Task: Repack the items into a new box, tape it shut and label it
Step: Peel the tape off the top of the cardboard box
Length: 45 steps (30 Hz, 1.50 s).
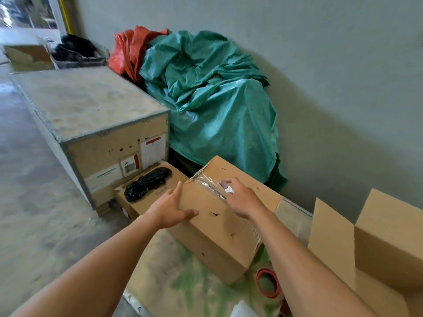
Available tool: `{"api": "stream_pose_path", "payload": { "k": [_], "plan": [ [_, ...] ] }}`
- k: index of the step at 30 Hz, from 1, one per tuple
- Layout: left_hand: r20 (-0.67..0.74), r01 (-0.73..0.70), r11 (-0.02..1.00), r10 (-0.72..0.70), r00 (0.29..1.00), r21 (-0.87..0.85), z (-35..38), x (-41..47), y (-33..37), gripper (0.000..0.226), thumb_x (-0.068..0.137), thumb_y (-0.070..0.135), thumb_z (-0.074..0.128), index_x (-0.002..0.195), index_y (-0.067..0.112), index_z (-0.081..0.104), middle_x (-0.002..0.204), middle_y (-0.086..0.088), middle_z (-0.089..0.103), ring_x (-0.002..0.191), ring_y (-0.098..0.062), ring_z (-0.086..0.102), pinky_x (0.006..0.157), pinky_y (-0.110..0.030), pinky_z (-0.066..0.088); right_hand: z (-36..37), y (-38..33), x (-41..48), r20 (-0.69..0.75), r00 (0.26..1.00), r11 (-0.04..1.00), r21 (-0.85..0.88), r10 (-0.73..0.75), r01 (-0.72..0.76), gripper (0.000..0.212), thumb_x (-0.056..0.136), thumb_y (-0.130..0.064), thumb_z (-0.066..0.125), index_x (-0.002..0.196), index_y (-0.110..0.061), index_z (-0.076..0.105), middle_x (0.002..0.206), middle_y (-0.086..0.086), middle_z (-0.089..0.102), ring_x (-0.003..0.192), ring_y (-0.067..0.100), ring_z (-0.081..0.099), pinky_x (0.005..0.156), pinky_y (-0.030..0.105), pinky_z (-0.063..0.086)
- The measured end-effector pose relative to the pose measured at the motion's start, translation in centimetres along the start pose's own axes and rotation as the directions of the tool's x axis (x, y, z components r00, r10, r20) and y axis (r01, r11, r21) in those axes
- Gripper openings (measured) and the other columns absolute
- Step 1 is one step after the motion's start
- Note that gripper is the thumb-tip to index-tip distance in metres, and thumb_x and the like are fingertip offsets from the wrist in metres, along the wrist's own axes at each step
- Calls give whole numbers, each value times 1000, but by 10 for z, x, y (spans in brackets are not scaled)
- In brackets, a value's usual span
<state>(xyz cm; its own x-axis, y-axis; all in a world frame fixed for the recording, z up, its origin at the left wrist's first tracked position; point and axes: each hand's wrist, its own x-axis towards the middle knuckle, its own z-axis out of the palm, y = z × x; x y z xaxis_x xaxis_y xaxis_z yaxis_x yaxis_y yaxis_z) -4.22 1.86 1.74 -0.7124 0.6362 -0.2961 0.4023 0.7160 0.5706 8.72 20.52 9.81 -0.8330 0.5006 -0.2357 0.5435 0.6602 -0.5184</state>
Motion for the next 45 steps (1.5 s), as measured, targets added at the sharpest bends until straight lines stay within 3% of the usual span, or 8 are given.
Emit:
{"api": "stream_pose_path", "payload": {
  "k": [5,11,18,24,29,35,39,45],
  "plan": [
    [21,-39,999,40,999,-32,-1,2,-8,127,68,81,69,160,40,-8,156,-4,34,136,-28,43,110,-42,39,14,-18,43,66,996,990,-127,-57,65,58,103,-10,38,154,-37,39,155,5,48,126,29,55,99,40,46],
    [78,-51,998,47,996,45,-5,6,-10,148,49,90,72,159,39,-12,158,-1,33,139,-27,41,113,-43,38,26,-32,72,115,986,960,-241,-118,143,59,102,-13,38,148,-48,42,147,6,56,103,30,63,92,56,55],
    [128,-100,982,80,989,162,-16,8,-2,156,46,89,76,160,31,-13,162,-1,25,141,-27,39,115,-43,37,23,-35,83,113,978,911,-357,-178,207,62,99,-4,43,151,-37,46,147,6,57,126,29,56,93,41,53],
    [176,-100,985,74,982,140,-17,9,-2,162,43,87,79,158,32,-21,166,-2,17,147,-30,33,119,-46,29,14,-35,86,137,976,867,-451,-169,213,67,96,1,41,151,-36,48,141,5,61,104,26,60,73,34,43],
    [171,-94,987,70,983,132,-16,9,-1,162,43,85,80,158,32,-20,166,-2,17,147,-31,33,119,-45,29,15,-43,94,181,971,832,-507,-153,226,71,91,5,43,150,-36,49,139,7,63,110,29,62,84,39,55],
    [170,-87,990,67,983,112,-15,10,-4,163,40,89,78,157,33,-21,164,-1,20,144,-30,36,118,-46,34,15,-47,105,199,964,800,-542,-176,258,62,91,-2,50,139,-42,59,124,0,69,91,25,65,78,41,60],
    [170,-86,991,67,983,105,-15,10,-4,165,38,89,78,158,33,-20,164,-1,20,144,-30,36,118,-46,34,16,-53,106,206,962,764,-588,-177,267,49,93,-6,50,129,-34,66,113,3,70,81,23,65,67,36,57],
    [171,-85,990,65,983,109,-15,10,-3,162,42,86,80,158,32,-20,165,-1,19,145,-30,35,119,-46,34,21,-63,110,193,968,689,-681,-158,248,50,87,1,48,125,-27,66,94,1,62,81,24,62,73,36,59]
  ]
}}
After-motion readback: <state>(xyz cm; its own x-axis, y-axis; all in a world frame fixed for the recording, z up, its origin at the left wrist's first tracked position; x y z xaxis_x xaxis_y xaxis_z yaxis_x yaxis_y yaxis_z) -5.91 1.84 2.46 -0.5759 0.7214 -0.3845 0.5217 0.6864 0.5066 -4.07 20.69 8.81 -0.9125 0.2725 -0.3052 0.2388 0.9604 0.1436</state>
